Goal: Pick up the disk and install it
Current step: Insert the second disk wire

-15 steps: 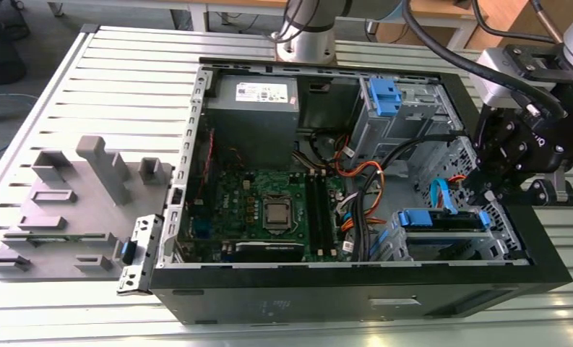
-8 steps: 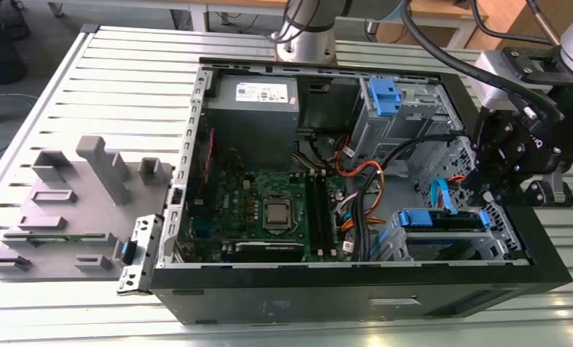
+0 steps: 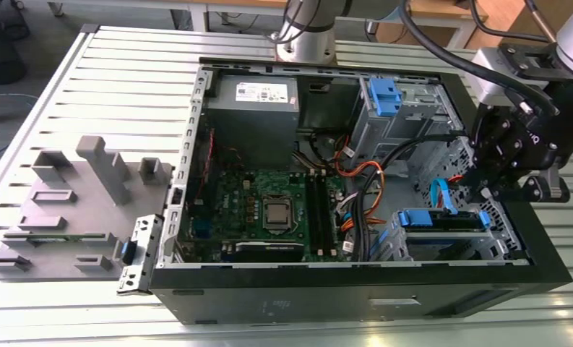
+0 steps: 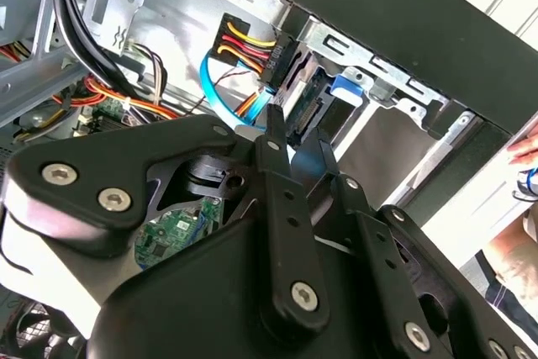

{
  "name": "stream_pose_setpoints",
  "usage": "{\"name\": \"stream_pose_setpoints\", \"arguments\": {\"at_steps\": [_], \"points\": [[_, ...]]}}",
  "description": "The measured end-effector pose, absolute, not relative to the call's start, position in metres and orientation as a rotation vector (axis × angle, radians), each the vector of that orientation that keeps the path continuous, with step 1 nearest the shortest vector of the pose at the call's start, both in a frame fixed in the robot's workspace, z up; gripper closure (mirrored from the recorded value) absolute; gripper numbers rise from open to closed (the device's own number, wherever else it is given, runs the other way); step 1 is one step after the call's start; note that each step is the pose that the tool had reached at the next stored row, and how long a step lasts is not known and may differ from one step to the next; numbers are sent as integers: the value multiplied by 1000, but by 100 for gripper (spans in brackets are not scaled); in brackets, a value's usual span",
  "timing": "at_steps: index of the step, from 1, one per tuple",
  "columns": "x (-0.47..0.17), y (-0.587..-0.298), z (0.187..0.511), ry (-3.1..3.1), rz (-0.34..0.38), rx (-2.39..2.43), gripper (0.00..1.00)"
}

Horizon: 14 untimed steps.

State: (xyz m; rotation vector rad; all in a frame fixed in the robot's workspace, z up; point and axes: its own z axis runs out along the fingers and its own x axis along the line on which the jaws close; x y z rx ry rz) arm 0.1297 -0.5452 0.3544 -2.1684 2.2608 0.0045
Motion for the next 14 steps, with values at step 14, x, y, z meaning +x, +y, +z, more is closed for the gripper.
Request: {"name": "stream_pose_setpoints", "arguments": {"at_steps": [14], "points": [[130, -539, 354, 2261, 4, -2168, 69]]}}
